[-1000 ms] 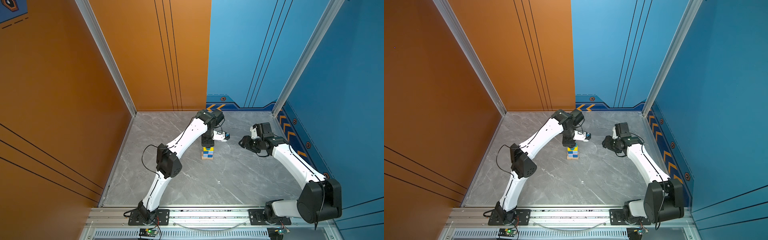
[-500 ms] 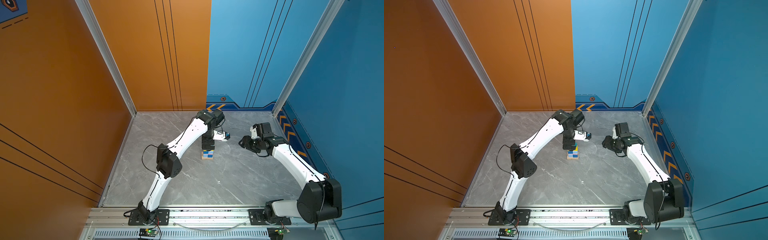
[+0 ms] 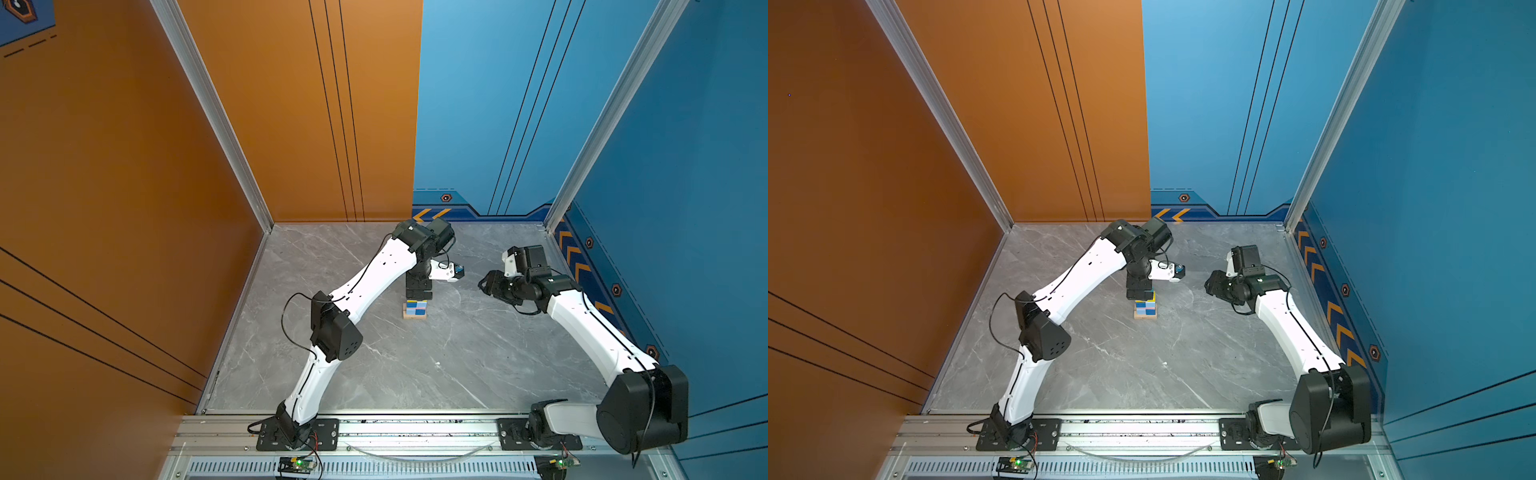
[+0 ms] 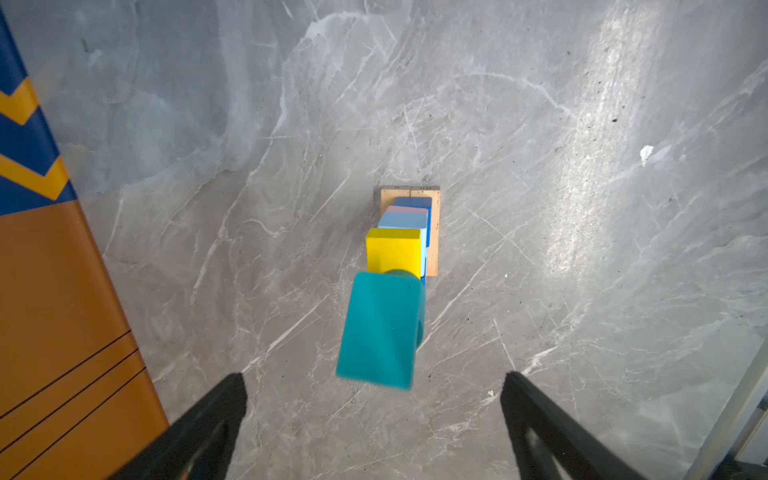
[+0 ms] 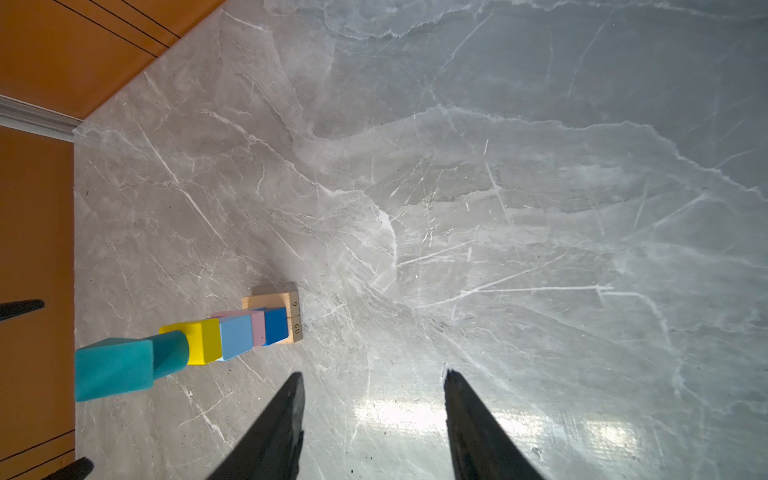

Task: Build the wood block tower
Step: 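Open the left gripper and raise it away from the stack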

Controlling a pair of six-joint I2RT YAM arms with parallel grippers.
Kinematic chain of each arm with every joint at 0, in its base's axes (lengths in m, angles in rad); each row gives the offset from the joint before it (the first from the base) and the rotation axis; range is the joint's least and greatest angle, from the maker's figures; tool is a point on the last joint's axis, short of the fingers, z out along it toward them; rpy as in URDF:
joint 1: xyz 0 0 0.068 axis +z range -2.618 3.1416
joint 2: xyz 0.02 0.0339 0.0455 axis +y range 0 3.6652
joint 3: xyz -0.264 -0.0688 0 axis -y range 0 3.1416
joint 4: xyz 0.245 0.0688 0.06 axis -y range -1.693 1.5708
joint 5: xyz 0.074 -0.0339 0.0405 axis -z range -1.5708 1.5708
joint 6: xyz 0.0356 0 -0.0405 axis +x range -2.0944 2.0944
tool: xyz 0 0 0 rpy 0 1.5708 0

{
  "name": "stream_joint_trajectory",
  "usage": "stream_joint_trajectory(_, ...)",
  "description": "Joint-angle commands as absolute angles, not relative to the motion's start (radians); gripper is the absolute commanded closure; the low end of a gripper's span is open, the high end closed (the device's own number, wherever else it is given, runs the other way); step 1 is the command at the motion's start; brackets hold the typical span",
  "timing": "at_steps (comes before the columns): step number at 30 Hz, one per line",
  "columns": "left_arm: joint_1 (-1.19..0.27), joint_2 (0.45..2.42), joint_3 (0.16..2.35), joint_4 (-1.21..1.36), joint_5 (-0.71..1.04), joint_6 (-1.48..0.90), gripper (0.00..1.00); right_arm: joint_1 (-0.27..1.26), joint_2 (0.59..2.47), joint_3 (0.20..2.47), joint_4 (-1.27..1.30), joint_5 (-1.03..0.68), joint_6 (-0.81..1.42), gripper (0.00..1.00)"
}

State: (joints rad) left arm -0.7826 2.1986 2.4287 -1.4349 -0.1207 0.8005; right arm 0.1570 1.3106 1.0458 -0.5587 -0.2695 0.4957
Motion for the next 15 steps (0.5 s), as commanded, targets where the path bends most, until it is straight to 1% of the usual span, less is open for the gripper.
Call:
stream_joint_trajectory(1,-0.796,2.116,2.464,-1.447,-0.180,0.744,0.02,0.162,1.251,1.040,-0.591,-0.266,0.503,0.45)
stream_joint_trajectory(3,-0.797,2.090,2.468,-1.441,-0.204,0.713,0.02,0.167,1.220,1.040,-0.598,-0.262,0.508,0.45)
stream_joint_trajectory(4,-0.797,2.078,2.470,-1.435,-0.215,0.693,0.01,0.170,1.206,1.038,-0.600,-0.261,0.510,0.46)
stream_joint_trajectory(5,-0.796,2.064,2.472,-1.429,-0.223,0.673,0.00,0.175,1.190,1.035,-0.600,-0.260,0.514,0.52)
stream_joint_trajectory(9,-0.788,2.004,2.479,-1.410,-0.216,0.568,0.11,0.212,1.133,1.019,-0.592,-0.261,0.533,0.71)
stream_joint_trajectory(11,-0.778,1.968,2.471,-1.394,-0.191,0.506,0.22,0.237,1.108,1.009,-0.591,-0.254,0.543,0.79)
stream_joint_trajectory(12,-0.773,1.946,2.461,-1.383,-0.170,0.472,0.29,0.252,1.096,1.002,-0.588,-0.253,0.549,0.83)
stream_joint_trajectory(15,-0.759,1.859,2.365,-1.310,-0.108,0.380,0.54,0.301,1.060,0.974,-0.569,-0.243,0.571,0.95)
